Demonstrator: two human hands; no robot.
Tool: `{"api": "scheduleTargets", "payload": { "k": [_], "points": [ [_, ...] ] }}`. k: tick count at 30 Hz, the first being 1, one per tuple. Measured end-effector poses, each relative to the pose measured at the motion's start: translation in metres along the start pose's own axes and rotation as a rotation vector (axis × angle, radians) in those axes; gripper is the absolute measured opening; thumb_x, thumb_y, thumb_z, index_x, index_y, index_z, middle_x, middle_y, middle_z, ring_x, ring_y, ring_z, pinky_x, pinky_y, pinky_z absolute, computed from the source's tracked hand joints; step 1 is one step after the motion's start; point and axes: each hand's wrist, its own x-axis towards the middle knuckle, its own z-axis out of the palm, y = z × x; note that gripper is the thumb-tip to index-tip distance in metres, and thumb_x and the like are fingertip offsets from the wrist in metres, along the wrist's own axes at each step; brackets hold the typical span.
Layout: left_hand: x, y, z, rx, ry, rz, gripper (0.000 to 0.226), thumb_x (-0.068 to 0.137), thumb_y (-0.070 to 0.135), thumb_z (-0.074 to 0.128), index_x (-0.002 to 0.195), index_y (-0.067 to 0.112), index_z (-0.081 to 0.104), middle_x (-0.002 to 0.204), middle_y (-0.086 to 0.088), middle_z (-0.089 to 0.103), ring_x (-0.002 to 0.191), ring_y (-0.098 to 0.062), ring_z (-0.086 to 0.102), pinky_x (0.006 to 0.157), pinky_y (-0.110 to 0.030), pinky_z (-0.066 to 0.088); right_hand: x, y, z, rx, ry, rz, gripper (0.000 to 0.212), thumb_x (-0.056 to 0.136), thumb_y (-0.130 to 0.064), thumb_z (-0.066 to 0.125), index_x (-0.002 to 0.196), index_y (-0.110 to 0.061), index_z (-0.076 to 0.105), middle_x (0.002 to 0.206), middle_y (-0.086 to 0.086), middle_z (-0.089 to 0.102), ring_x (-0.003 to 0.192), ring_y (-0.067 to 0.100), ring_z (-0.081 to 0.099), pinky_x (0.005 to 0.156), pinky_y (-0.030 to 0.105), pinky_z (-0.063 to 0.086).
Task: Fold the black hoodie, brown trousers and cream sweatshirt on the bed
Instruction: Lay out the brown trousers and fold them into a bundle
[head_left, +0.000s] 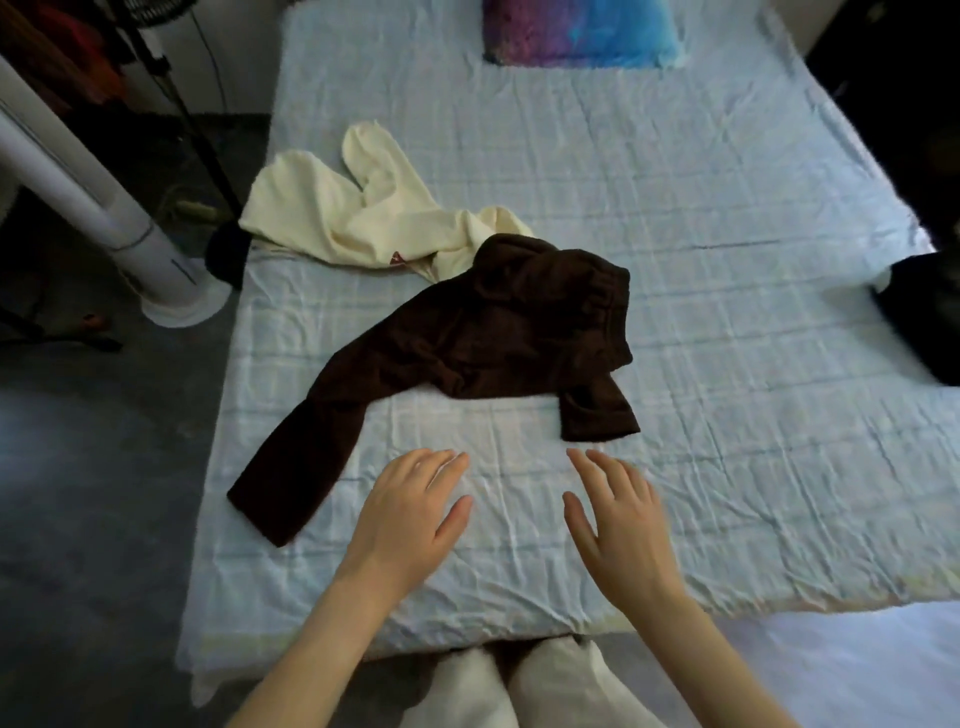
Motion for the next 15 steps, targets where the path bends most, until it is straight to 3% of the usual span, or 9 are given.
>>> {"api": "scheduleTargets", "payload": {
  "k": [4,6,9,12,15],
  "points": [
    [0.064,-0.029,0.006,-0.071,0.006,-0.022,0.052,0.094,0.039,0.042,0.127,0.006,0.065,0.123,-0.009,0.066,0.113,-0.028,0.062,0.097,-0.041,0.049,0.060,0.021,0.010,0.048,0.052,0.019,0.054,0.099,-0.038,0.041,0.141,-0.009,0.057,0.136,0.014,0.060,0.121,0.034,0.058,0.098,0.046,0.048],
    [0.107,-0.051,0.017,-0.088,0.008,-0.054,0.056,0.094,0.043,0.041,0.132,0.007,0.061,0.129,-0.010,0.063,0.119,-0.028,0.059,0.099,-0.040,0.046,0.105,0.042,0.024,0.053,0.087,0.006,0.048,0.100,-0.030,0.054,0.144,-0.011,0.054,0.140,0.014,0.056,0.123,0.033,0.056,0.099,0.046,0.046],
    [0.181,-0.094,0.046,-0.133,0.004,-0.153,0.059,0.095,0.045,0.052,0.145,0.014,0.047,0.144,-0.009,0.049,0.132,-0.026,0.045,0.106,-0.038,0.039,0.183,0.085,0.050,0.072,0.087,0.060,0.056,0.095,-0.024,0.066,0.148,-0.016,0.049,0.147,0.016,0.048,0.128,0.036,0.052,0.100,0.048,0.047],
    [0.253,-0.140,0.089,-0.153,-0.005,-0.253,0.073,0.091,0.051,0.057,0.153,0.027,0.028,0.155,-0.008,0.031,0.142,-0.025,0.030,0.113,-0.041,0.034,0.252,0.138,0.085,0.047,0.033,0.209,0.067,0.093,-0.035,0.066,0.154,-0.027,0.039,0.154,0.017,0.037,0.132,0.040,0.045,0.103,0.052,0.044],
    [0.313,-0.176,0.140,-0.129,-0.043,-0.320,0.090,0.082,0.062,0.061,0.154,0.044,0.010,0.160,-0.013,0.016,0.146,-0.031,0.020,0.116,-0.047,0.029,0.293,0.191,0.129,0.014,-0.109,0.433,0.086,0.089,-0.060,0.061,0.158,-0.046,0.011,0.164,0.017,0.017,0.142,0.043,0.030,0.112,0.055,0.033]
  ]
}}
